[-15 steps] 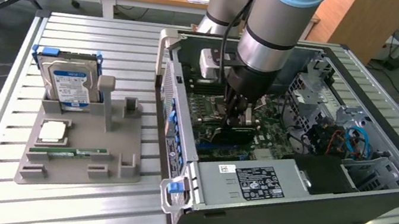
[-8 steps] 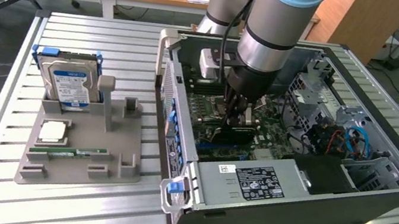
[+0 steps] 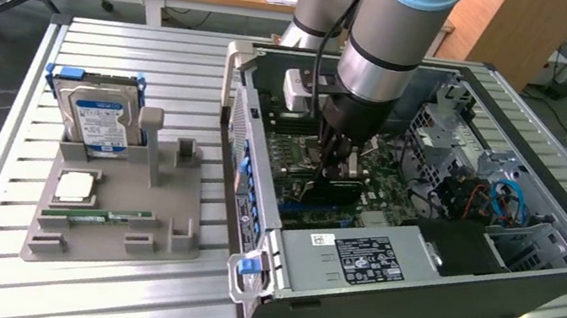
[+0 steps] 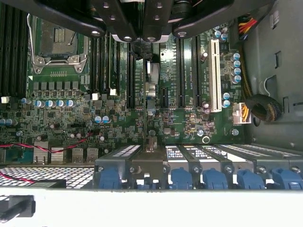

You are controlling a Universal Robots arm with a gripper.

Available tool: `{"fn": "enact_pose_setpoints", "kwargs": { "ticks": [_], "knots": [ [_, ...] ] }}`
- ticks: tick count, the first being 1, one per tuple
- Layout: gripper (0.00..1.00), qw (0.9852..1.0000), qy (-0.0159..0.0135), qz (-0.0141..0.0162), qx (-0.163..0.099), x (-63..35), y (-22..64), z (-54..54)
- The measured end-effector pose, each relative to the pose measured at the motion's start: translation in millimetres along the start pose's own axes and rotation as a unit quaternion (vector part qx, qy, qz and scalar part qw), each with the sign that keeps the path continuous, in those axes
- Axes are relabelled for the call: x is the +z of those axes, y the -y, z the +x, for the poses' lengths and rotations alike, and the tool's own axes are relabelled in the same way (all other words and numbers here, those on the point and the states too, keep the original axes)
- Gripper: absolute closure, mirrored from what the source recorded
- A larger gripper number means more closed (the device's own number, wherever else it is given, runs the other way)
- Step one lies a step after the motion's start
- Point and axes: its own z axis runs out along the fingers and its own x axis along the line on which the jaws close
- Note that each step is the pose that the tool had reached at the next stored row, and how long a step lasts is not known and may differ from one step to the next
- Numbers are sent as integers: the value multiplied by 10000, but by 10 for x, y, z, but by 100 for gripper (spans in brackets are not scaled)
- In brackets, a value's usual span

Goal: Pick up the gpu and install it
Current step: 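Press down on the gpu until it lock into place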

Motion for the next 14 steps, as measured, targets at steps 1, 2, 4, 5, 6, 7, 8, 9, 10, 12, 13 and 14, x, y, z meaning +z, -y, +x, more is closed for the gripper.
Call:
{"fn": "enact_pose_setpoints", "kwargs": {
  "ticks": [1,2,4,5,6,7,8,9,10,12,13,14],
  "knots": [
    [89,10000,0,0,0,0,0,0],
    [89,10000,0,0,0,0,0,0],
    [89,10000,0,0,0,1,0,-1],
    [89,10000,0,0,0,1,-1,-1],
    [89,10000,0,0,0,1,0,-1],
    [89,10000,0,0,0,2,-1,-2],
    [89,10000,0,0,1,2,-1,-3],
    [89,10000,0,0,0,2,-1,-4],
    [89,10000,0,0,0,2,-1,-5],
    [89,10000,0,0,1,2,-1,-7],
    [89,10000,0,0,0,3,-1,-7],
    [89,10000,0,0,0,2,-1,-7]
  ]
}}
